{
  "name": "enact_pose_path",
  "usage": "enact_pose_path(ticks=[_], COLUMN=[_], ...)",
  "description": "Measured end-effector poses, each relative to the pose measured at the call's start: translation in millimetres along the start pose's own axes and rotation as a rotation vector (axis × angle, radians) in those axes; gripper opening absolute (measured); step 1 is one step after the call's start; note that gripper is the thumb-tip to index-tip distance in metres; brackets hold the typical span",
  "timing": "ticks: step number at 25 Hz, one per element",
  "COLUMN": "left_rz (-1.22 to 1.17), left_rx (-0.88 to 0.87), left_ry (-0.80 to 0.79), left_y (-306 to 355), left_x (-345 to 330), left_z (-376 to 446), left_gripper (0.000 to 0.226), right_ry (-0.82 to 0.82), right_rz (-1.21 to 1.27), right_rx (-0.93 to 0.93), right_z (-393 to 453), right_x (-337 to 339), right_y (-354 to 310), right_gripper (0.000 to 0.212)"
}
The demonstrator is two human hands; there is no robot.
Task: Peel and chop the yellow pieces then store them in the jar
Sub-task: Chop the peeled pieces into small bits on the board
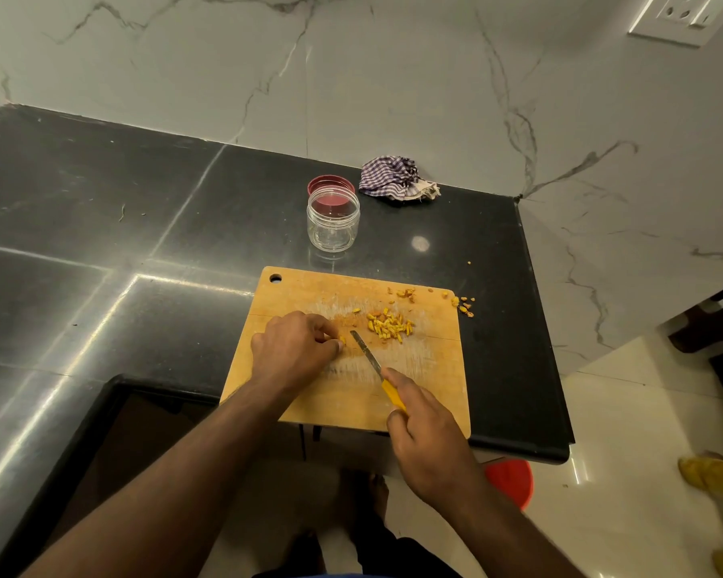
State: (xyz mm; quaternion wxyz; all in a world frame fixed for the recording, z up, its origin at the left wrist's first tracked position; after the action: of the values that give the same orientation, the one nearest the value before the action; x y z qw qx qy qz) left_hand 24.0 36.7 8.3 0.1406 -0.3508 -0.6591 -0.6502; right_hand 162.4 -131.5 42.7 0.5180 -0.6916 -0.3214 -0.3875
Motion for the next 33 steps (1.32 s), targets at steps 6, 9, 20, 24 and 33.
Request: enact_pose_path(ticks=[6,9,20,24,33], left_rz=[0.041,0.042,0.060,0.064,0.046], left_rx=[-0.013,-0.008,0.019,0.032,0.044], left_ry=[0.067,0.074,0.075,0.064,0.061], left_y=[2,3,6,9,12], left_x=[-3,-3,-3,-4,-2], left_z=[-4,-5,-8,-8,-8], left_gripper=[0.022,0.022,0.022,0.017,0.012], right_ry=[-0.014,-0.015,-0.070,-0.103,-0.139], right_rz=[-0.038,-0.083,-0.146,-0.178,-0.225], right_rx=[0.055,0.066,0.082,0.085,0.092], right_z=[4,6,9,14,12], right_x=[-6,-10,-17,-15,-14], right_y=[-12,-16,-15,-15,-19], right_gripper=[0.052,0.052,0.054,0.055,0.060])
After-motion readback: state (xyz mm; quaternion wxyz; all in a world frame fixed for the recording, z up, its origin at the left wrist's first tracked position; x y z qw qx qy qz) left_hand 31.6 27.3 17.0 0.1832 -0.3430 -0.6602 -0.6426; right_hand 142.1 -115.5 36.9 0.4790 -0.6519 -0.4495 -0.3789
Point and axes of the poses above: each hand's wrist, its own z-axis towards the middle knuckle, its own x-axis out of the back of the hand, y = z × x, the point moved 3 cm from there along z, towards the middle knuckle, and after that the axes turned 15 degrees about -z, right-handed, at the moved point
